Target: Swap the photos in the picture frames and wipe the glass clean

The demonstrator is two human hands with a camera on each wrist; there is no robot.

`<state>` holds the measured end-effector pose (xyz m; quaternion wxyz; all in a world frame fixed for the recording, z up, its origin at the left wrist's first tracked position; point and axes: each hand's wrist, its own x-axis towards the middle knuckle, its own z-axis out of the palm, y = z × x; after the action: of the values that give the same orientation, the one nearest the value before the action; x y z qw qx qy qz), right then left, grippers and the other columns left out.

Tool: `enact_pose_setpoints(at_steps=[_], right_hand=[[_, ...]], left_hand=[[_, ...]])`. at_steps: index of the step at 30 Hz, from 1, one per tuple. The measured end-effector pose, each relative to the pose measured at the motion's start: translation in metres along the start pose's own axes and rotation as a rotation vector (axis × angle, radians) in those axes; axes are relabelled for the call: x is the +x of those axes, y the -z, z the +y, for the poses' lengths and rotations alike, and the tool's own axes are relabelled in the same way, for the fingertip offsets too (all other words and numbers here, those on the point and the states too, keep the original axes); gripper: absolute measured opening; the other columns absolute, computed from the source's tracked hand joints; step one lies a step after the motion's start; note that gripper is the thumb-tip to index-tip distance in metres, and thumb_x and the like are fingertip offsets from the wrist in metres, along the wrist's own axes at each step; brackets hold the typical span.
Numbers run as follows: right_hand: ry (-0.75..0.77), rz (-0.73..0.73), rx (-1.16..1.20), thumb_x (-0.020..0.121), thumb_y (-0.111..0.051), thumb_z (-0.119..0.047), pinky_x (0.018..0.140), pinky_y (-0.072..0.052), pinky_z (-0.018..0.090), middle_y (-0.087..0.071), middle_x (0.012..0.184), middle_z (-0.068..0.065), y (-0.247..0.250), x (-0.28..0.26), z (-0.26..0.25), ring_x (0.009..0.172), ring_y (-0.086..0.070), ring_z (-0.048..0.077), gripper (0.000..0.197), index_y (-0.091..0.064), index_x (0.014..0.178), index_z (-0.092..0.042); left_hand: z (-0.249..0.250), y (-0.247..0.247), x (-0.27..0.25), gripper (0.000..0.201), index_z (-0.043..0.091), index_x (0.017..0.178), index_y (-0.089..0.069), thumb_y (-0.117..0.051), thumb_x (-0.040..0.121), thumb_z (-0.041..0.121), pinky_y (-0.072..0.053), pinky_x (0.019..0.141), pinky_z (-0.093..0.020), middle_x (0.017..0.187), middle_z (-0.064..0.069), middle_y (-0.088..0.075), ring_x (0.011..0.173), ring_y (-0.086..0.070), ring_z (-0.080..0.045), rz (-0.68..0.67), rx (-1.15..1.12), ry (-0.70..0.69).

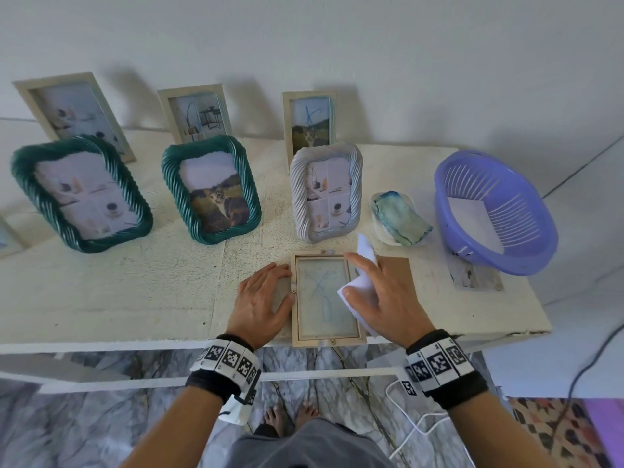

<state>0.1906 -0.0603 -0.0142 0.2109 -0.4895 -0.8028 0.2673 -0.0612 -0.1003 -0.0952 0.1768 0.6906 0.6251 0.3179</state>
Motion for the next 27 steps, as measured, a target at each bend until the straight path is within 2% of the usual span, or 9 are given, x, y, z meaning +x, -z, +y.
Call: enact_pose_setpoints(at_steps=[2, 4, 6, 8, 12, 14, 16, 21, 27], right_hand=[[-0.043, 0.045, 0.029, 0.080, -0.052, -0.060, 0.067, -0.040, 0.011, -0.054, 0.097, -0.008, 0.005, -0.003, 0.002, 0.081, -0.055, 0.009, 0.036, -0.049, 0.107, -0.035], [-0.092, 0.087, -0.010, 0.076, -0.053, -0.064, 0.059, -0.041, 0.019, -0.052, 0.085, -0.011, 0.011, -0.007, 0.005, 0.070, -0.052, 0.007, 0.040, -0.045, 0.091, -0.027], [-0.148, 0.102, -0.032, 0.076, -0.048, -0.068, 0.061, -0.043, 0.027, -0.053, 0.082, -0.009, 0.019, -0.010, 0.007, 0.071, -0.052, 0.009, 0.045, -0.044, 0.087, -0.024], [-0.168, 0.098, 0.051, 0.081, -0.043, -0.062, 0.067, -0.042, 0.028, -0.056, 0.085, -0.007, 0.026, -0.014, 0.013, 0.078, -0.054, 0.009, 0.040, -0.048, 0.087, -0.023], [-0.234, 0.105, 0.313, 0.090, -0.042, -0.027, 0.074, -0.045, 0.028, -0.061, 0.093, 0.000, 0.034, -0.020, 0.023, 0.084, -0.057, 0.014, 0.021, -0.058, 0.094, -0.015], [-0.286, 0.156, 0.397, 0.087, -0.045, -0.006, 0.069, -0.047, 0.022, -0.062, 0.096, 0.001, 0.036, -0.025, 0.024, 0.078, -0.058, 0.009, 0.019, -0.061, 0.097, -0.012], [-0.330, 0.164, 0.377, 0.083, -0.043, 0.014, 0.058, -0.049, 0.020, -0.062, 0.099, 0.003, 0.038, -0.030, 0.028, 0.065, -0.058, 0.007, 0.035, -0.060, 0.099, -0.012], [-0.378, 0.161, 0.446, 0.089, -0.045, 0.013, 0.045, -0.048, 0.032, -0.062, 0.078, 0.016, 0.048, -0.044, 0.052, 0.042, -0.056, 0.028, 0.036, -0.055, 0.104, -0.019], [-0.403, 0.194, 0.455, 0.089, -0.050, 0.010, 0.048, -0.048, 0.036, -0.061, 0.071, 0.014, 0.072, -0.065, 0.092, 0.044, -0.054, 0.027, 0.032, -0.057, 0.104, -0.018]], left_hand=[[-0.001, 0.000, -0.001, 0.045, 0.022, 0.124, -0.056, -0.044, 0.090, 0.048, -0.033, 0.110, -0.043, 0.137, 0.004, -0.057, 0.136, -0.044, -0.018, -0.004, 0.000, 0.007], [-0.002, 0.000, -0.002, 0.045, 0.022, 0.125, -0.055, -0.044, 0.090, 0.049, -0.034, 0.110, -0.044, 0.138, 0.004, -0.057, 0.136, -0.044, -0.018, -0.010, 0.003, 0.005], [-0.002, 0.001, -0.001, 0.045, 0.022, 0.124, -0.056, -0.044, 0.091, 0.050, -0.033, 0.109, -0.041, 0.138, 0.004, -0.057, 0.136, -0.044, -0.018, -0.007, 0.003, -0.004], [-0.001, 0.001, -0.001, 0.046, 0.022, 0.124, -0.056, -0.043, 0.091, 0.050, -0.029, 0.108, -0.037, 0.138, 0.004, -0.057, 0.136, -0.043, -0.018, -0.008, 0.006, -0.004], [-0.002, 0.002, -0.001, 0.046, 0.021, 0.123, -0.056, -0.043, 0.091, 0.051, -0.028, 0.106, -0.035, 0.137, 0.004, -0.058, 0.136, -0.044, -0.019, -0.010, 0.009, 0.006], [-0.003, 0.002, -0.001, 0.047, 0.021, 0.124, -0.057, -0.043, 0.090, 0.051, -0.029, 0.106, -0.036, 0.137, 0.004, -0.058, 0.135, -0.044, -0.019, -0.014, 0.009, 0.007], [-0.002, 0.003, 0.000, 0.049, 0.020, 0.125, -0.056, -0.044, 0.089, 0.052, -0.030, 0.104, -0.035, 0.137, 0.004, -0.057, 0.132, -0.047, -0.019, -0.017, -0.011, 0.012], [0.005, 0.007, 0.007, 0.048, 0.018, 0.124, -0.056, -0.049, 0.089, 0.049, -0.038, 0.106, -0.048, 0.139, -0.002, -0.052, 0.128, -0.047, -0.022, 0.066, -0.128, 0.056], [0.082, 0.003, 0.058, 0.036, 0.011, 0.117, -0.063, -0.054, 0.092, 0.036, -0.043, 0.104, -0.043, 0.130, -0.007, -0.059, 0.123, -0.052, -0.023, 0.197, -0.117, -0.114]])
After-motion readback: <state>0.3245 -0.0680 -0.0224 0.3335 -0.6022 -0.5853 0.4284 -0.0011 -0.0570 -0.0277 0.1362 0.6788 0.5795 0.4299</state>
